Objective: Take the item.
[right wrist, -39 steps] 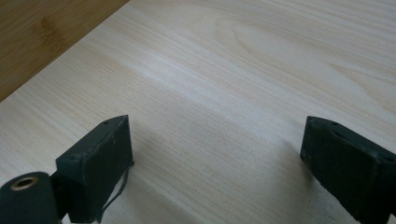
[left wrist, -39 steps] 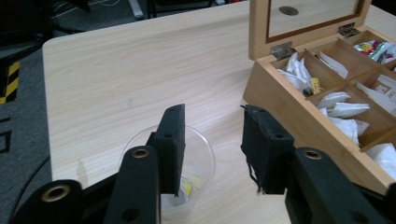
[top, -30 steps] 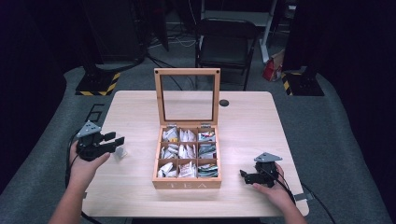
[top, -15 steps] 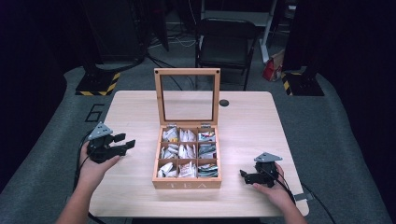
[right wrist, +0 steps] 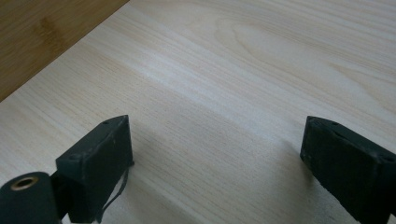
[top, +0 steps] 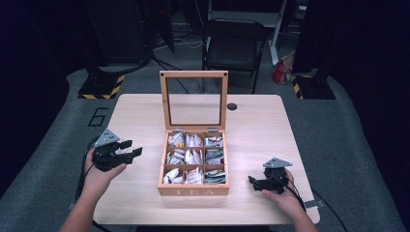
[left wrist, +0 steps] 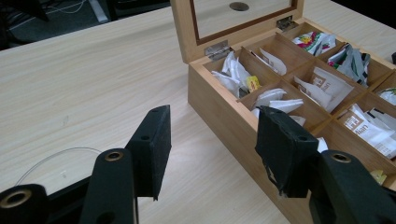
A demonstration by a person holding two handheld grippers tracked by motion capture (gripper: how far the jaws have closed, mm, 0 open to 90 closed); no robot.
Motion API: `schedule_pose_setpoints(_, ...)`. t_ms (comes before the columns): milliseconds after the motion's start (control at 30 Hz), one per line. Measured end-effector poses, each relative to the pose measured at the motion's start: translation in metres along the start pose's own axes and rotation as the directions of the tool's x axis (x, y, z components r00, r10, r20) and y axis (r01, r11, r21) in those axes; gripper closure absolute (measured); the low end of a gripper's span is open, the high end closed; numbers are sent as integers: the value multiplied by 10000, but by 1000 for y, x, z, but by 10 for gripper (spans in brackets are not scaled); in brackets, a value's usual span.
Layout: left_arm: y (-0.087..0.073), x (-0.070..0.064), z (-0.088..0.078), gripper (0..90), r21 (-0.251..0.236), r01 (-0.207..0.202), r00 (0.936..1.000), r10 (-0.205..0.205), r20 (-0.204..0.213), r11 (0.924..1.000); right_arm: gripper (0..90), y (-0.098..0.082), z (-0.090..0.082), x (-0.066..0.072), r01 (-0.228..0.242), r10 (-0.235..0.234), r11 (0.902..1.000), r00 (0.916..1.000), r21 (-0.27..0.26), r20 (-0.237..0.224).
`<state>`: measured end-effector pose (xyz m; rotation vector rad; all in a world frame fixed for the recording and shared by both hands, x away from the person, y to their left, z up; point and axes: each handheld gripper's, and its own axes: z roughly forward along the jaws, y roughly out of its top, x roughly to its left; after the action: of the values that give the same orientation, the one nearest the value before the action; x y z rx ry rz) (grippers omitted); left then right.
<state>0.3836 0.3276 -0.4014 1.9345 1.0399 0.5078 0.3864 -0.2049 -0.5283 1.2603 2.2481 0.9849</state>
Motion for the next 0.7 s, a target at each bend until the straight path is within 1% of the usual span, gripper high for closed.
schedule_pose_setpoints(100, -4, -3, -1, 454, -4, -24, 10000, 24, 30, 10000, 84, 0, 0, 0, 19, -19, 10000, 10000, -4, 57)
schedule_pose_setpoints(167, -7, -4, -1, 453, 11, 14, 10000, -14, 30, 10000, 84, 0, 0, 0, -19, 19, 10000, 10000, 5, 10)
schedule_pose_setpoints(300, -14, -4, 0, 452, 186, 89, 9999, -89, 50, 9998, 84, 0, 0, 0, 1, -1, 10000, 10000, -2, -1)
schedule_pose_setpoints(367, -20, -3, 1, 452, 208, 232, 9997, -233, 35, 9995, 84, 0, 0, 0, -14, 14, 10000, 10000, -1, -7)
schedule_pose_setpoints(467, -26, -4, 4, 451, 320, 310, 9995, -312, 58, 9990, 84, 0, 0, 0, -5, 5, 10000, 10000, -4, 1)
schedule_pose_setpoints(500, -30, -5, 6, 450, 430, 287, 9995, -291, 88, 9987, 84, 0, 0, 0, 32, -33, 10000, 10000, 10, 45)
schedule_pose_setpoints(600, -34, -6, 7, 447, 477, 272, 9995, -278, 122, 9985, 84, 0, 0, 0, -5, 5, 10000, 10000, 8, 30)
schedule_pose_setpoints(633, -39, -8, 9, 441, 540, 318, 9993, -327, 162, 9980, 84, 0, 1, 0, -6, 6, 10000, 10000, -7, 62)
schedule_pose_setpoints(700, -41, -9, 10, 437, 572, 304, 9994, -314, 155, 9979, 84, 0, 0, 0, -12, 12, 10000, 10000, 8, 29)
